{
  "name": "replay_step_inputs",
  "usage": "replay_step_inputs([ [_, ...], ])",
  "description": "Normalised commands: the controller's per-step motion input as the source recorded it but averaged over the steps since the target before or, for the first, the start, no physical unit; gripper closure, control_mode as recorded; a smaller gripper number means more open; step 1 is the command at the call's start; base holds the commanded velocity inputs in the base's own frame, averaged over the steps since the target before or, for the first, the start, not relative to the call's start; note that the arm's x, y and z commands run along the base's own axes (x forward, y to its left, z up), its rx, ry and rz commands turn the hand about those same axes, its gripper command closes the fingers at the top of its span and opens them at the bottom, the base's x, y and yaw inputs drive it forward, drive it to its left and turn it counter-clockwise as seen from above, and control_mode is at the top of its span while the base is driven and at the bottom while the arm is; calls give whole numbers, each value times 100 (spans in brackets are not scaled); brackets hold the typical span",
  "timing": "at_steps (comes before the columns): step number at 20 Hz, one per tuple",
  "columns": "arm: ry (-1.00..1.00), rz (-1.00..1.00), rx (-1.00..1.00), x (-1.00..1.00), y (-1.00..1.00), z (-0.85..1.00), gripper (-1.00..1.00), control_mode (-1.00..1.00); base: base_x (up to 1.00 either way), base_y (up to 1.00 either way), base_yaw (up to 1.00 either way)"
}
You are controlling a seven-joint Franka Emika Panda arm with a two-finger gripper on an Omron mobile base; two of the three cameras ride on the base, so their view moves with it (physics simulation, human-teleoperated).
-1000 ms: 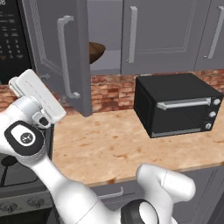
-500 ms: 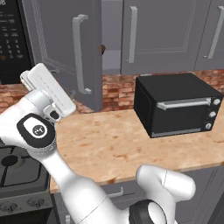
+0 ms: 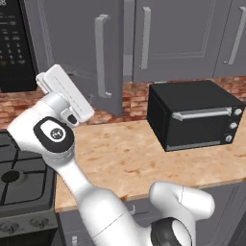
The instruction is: Open the cabinet. Pick the bowls from the counter and place them in the cabinet. Then close the cabinet.
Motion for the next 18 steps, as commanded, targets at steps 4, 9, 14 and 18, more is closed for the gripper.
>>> replay_step_inputs([
  [4, 0, 0, 0, 27, -33, 0, -100, -100, 0, 0, 0],
  [9, 0, 0, 0, 33, -32, 0, -100, -100, 0, 0, 0],
  [14, 0, 3, 1, 48, -27, 0, -100, -100, 0, 0, 0],
  [18, 0, 7, 1, 57, -28, 0, -100, -100, 0, 0, 0],
])
